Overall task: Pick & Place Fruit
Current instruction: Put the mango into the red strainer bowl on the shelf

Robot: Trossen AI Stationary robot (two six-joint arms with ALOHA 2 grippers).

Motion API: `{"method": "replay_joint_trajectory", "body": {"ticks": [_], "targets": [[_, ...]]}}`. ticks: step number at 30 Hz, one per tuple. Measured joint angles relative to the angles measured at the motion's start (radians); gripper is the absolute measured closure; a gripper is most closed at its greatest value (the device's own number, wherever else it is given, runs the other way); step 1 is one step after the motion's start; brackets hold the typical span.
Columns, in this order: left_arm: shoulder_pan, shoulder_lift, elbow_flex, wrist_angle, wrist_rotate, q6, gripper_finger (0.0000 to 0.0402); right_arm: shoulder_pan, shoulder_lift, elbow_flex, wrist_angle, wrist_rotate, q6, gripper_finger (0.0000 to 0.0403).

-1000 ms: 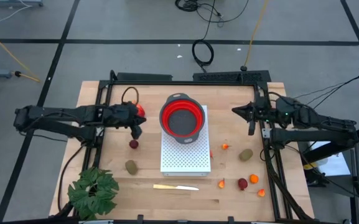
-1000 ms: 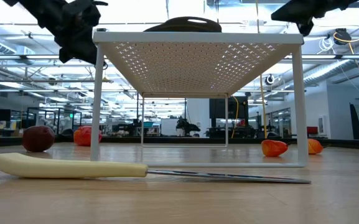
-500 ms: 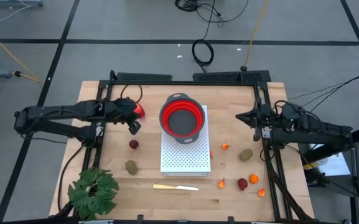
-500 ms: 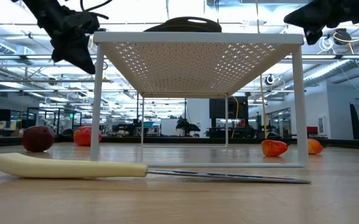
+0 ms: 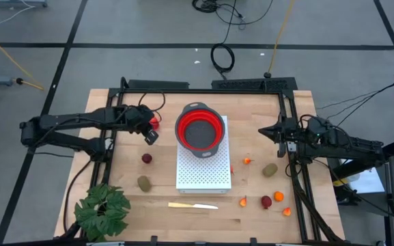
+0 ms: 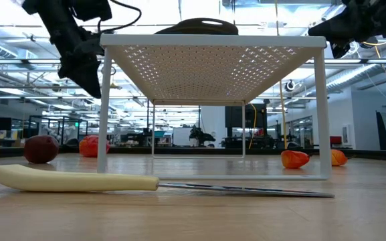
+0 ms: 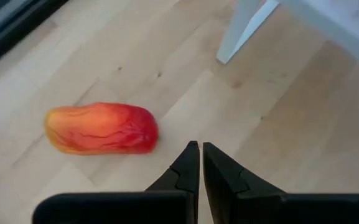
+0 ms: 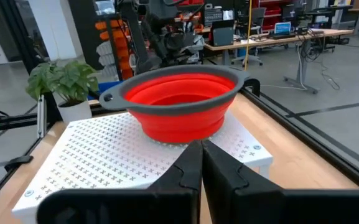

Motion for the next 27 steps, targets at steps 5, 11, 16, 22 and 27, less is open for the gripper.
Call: {"method": "replay_joint_trajectory", "body": {"ticks": [5, 11, 16, 22, 27], "targets": [[0.041, 0.025, 0.0, -0.002, -0.053, 0.163, 0.0383, 0.0, 0.0, 0.0, -0.002, 0.001, -0.002, 0.0399], [0.06, 0.03, 0.0, 0.007, -0.153, 0.469, 0.0383, 0.0, 0.0, 0.0, -0.003, 0.001, 0.0, 0.0399], [0.06, 0.03, 0.0, 0.015, -0.158, 0.644, 0.0383, 0.0, 0.0, 0.0, -0.003, 0.001, 0.001, 0.0399], [0.06, 0.03, 0.0, 0.061, -0.158, 0.637, 0.0383, 0.0, 0.0, 0.0, -0.003, 0.001, 0.001, 0.0399], [0.06, 0.03, 0.0, 0.142, -0.157, 0.606, 0.0383, 0.0, 0.0, 0.0, -0.003, 0.001, 0.001, 0.0399]]}}
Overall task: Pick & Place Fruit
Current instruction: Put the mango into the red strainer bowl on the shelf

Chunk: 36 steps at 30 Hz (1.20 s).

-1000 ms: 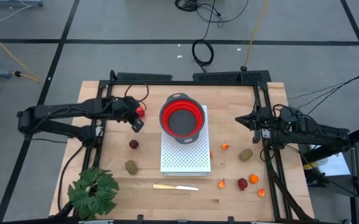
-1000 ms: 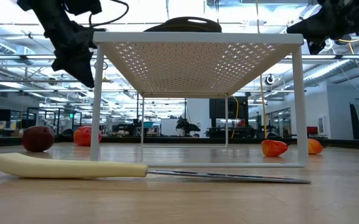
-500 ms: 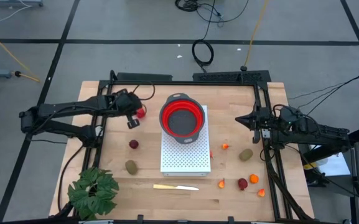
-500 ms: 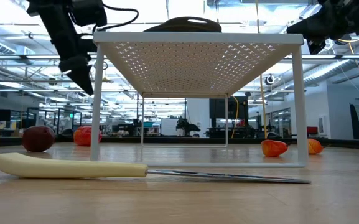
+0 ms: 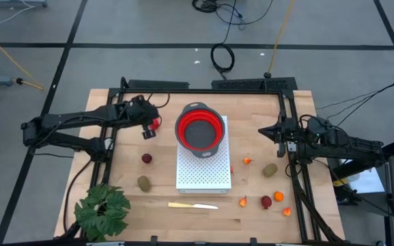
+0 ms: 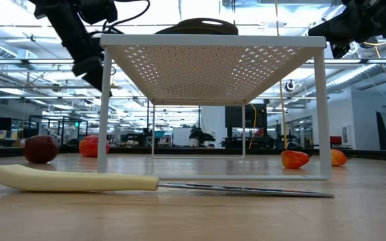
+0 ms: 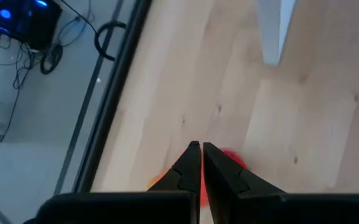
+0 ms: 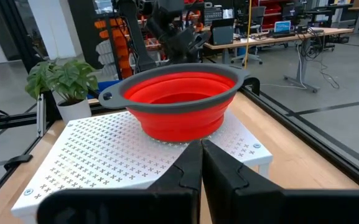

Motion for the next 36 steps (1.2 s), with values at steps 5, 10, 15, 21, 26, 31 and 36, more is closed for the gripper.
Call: {"method": "replay_joint_trajectory", "body": {"ticks": [5, 10, 15, 21, 26, 31, 36], "targets": [[-0.001, 0.0, 0.0, 0.056, 0.002, -0.045, 0.0382, 0.0, 0.0, 0.0, -0.001, 0.0, -0.003, 0.0399], [-0.001, 0.0, 0.0, 0.056, 0.002, -0.049, 0.0382, 0.0, 0.0, 0.0, -0.024, 0.0, -0.017, 0.0398], [-0.001, 0.0, 0.0, 0.056, -0.001, -0.04, 0.0382, 0.0, 0.0, 0.0, -0.037, 0.0, -0.019, 0.0401], [-0.001, 0.008, 0.0, 0.057, -0.001, 0.046, 0.0365, 0.0, 0.0, 0.0, -0.03, 0.0, -0.019, 0.0401], [0.0, 0.055, 0.0, 0.059, 0.0, 0.104, 0.0314, 0.0, 0.0, 0.0, -0.03, 0.0, -0.019, 0.0402], [0.001, 0.126, -0.001, 0.06, -0.001, 0.141, 0.026, 0.0, 0.0, 0.0, -0.03, 0.0, -0.017, 0.0399], [0.01, 0.178, -0.001, 0.06, -0.055, 0.142, 0.0206, 0.0, 0.0, 0.0, -0.03, 0.0, -0.015, 0.0399]]}}
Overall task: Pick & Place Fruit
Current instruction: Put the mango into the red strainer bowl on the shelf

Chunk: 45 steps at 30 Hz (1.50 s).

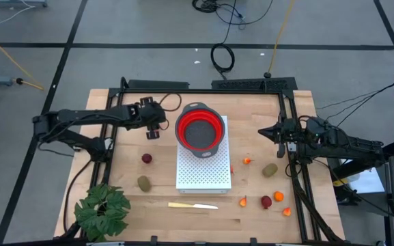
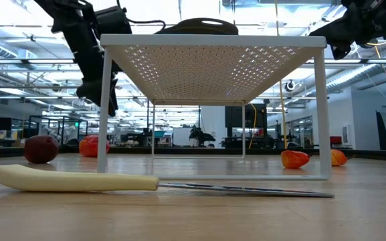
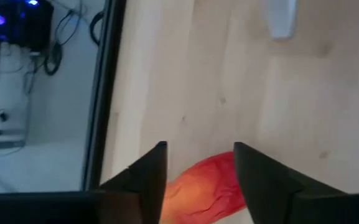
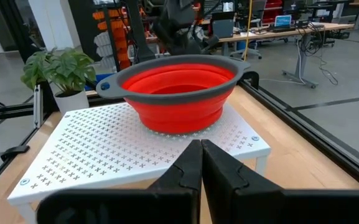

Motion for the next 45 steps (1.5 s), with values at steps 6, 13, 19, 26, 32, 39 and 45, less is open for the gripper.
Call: {"method": "replay_joint_trajectory", "body": {"ticks": [6, 13, 19, 26, 32, 39, 45], "targets": [[0.025, 0.005, 0.0, -0.028, 0.031, 0.082, 0.015, 0.0, 0.0, 0.0, 0.0, 0.0, -0.002, 0.0399], [0.026, -0.014, 0.0, -0.098, 0.075, 0.271, 0.0138, 0.0, 0.0, 0.0, 0.0, 0.0, -0.003, 0.0399], [0.077, -0.004, 0.0, -0.146, 0.181, 0.387, 0.0149, 0.0, 0.0, 0.0, 0.0, 0.0, -0.006, 0.0399], [0.14, -0.001, 0.0, -0.146, 0.236, 0.467, 0.0182, 0.0, 0.0, 0.0, 0.0, 0.0, -0.005, 0.0399], [0.167, -0.001, 0.0, -0.144, 0.238, 0.467, 0.0186, 0.0, 0.0, 0.0, 0.0, 0.0, -0.003, 0.0399], [0.139, -0.001, 0.0, -0.132, 0.159, 0.395, 0.0169, 0.0, 0.0, 0.0, 0.0, 0.0, -0.003, 0.0399], [0.127, -0.001, 0.0, -0.084, 0.127, 0.34, 0.0167, 0.0, 0.0, 0.0, 0.0, 0.0, -0.003, 0.0399]]}}
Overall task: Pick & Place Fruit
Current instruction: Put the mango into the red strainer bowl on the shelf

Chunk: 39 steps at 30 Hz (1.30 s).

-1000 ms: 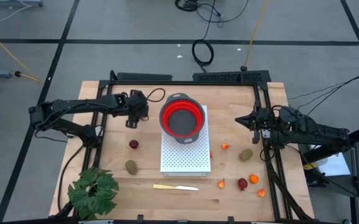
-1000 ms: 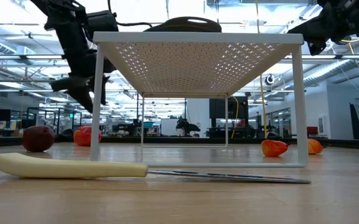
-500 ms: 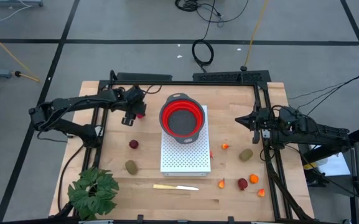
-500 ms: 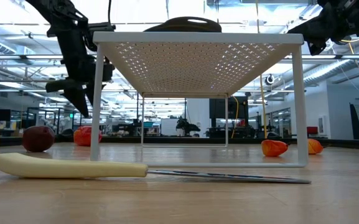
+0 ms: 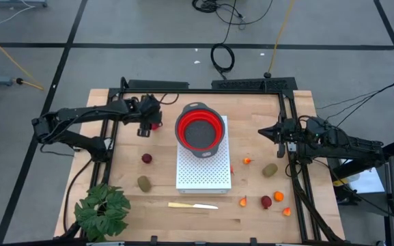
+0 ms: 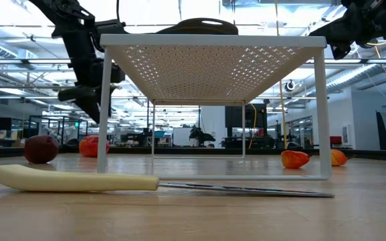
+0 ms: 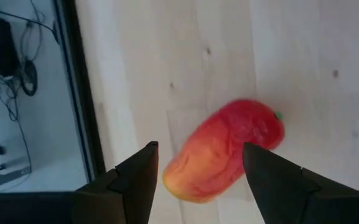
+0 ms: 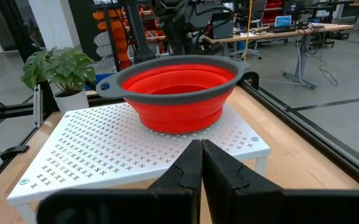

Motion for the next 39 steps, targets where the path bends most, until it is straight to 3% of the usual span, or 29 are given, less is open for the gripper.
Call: {"method": "replay_joint_trajectory", "body": {"ticks": [16, 23, 33, 39], "targets": [[-0.006, 0.0, 0.0, 0.075, -0.006, -0.345, 0.0167, 0.0, 0.0, 0.0, 0.0, 0.0, 0.0, 0.0399], [-0.006, 0.0, 0.0, 0.075, 0.025, -0.341, 0.0152, 0.0, 0.0, 0.0, 0.0, 0.0, 0.0, 0.0399], [-0.006, 0.0, 0.0, 0.074, 0.034, -0.334, 0.001, 0.0, 0.0, 0.0, 0.0, 0.0, 0.0, 0.0399], [-0.006, 0.0, 0.0, 0.073, -0.047, -0.068, 0.0036, 0.0, 0.0, 0.0, 0.0, 0.0, 0.0, 0.0399]]}}
